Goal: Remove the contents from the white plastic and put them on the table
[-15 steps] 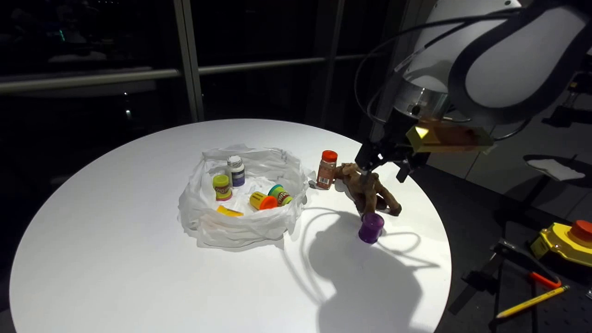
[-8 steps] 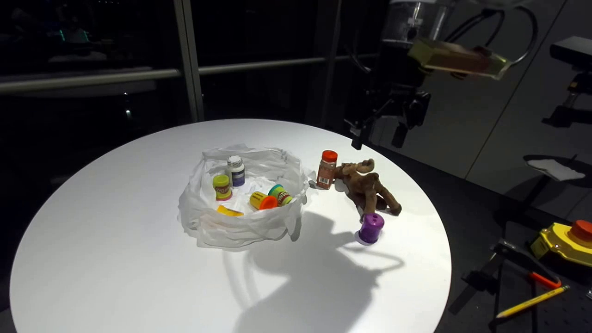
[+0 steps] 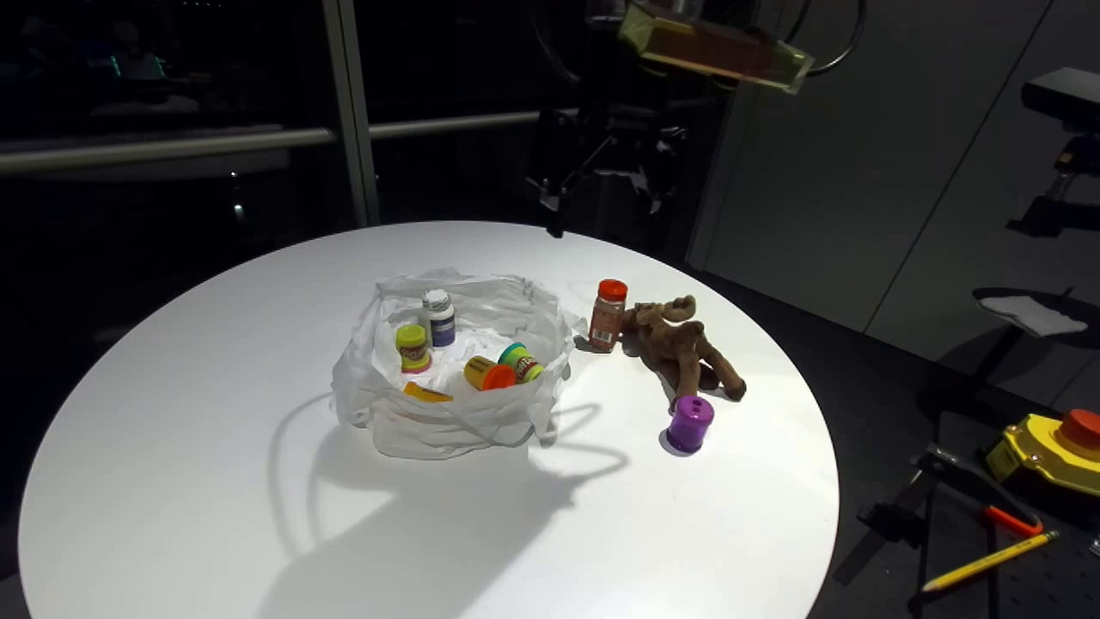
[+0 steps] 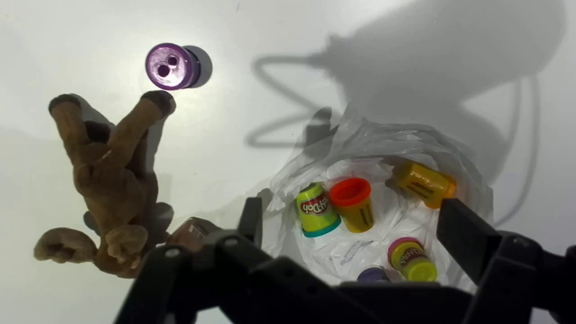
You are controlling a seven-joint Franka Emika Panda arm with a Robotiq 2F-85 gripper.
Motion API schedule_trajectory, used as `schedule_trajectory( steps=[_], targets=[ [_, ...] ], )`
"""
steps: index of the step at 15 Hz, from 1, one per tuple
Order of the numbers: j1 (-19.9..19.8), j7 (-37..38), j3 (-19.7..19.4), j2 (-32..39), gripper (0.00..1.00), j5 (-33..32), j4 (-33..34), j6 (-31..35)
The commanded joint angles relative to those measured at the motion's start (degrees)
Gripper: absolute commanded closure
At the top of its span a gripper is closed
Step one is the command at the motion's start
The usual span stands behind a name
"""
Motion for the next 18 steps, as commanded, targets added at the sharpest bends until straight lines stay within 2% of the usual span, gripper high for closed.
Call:
schedule_trajectory(
  steps=[1, 6, 7, 8, 10, 15, 18],
  targets=[
    [2.28, 4.99, 0.61, 8.37, 0.0, -1.19, 9.55, 0.66],
    [5.87, 9.45, -1.02, 16.89, 0.0, -4.73, 20.59, -2.62],
    [5.61, 8.25, -0.42, 18.07, 0.0, -3.77, 23.32, -7.62],
    [5.21, 7.33, -0.37, 14.61, 0.0, -2.98, 16.48, -1.84],
    [5.51, 7.32, -0.4, 16.85, 0.0, -2.95, 19.93, -5.03],
    [5.52, 7.32, -0.48, 17.67, 0.0, -2.94, 21.44, -6.01],
    [6.14, 7.68, -1.09, 20.23, 0.0, -4.68, 25.29, -8.33]
  ],
)
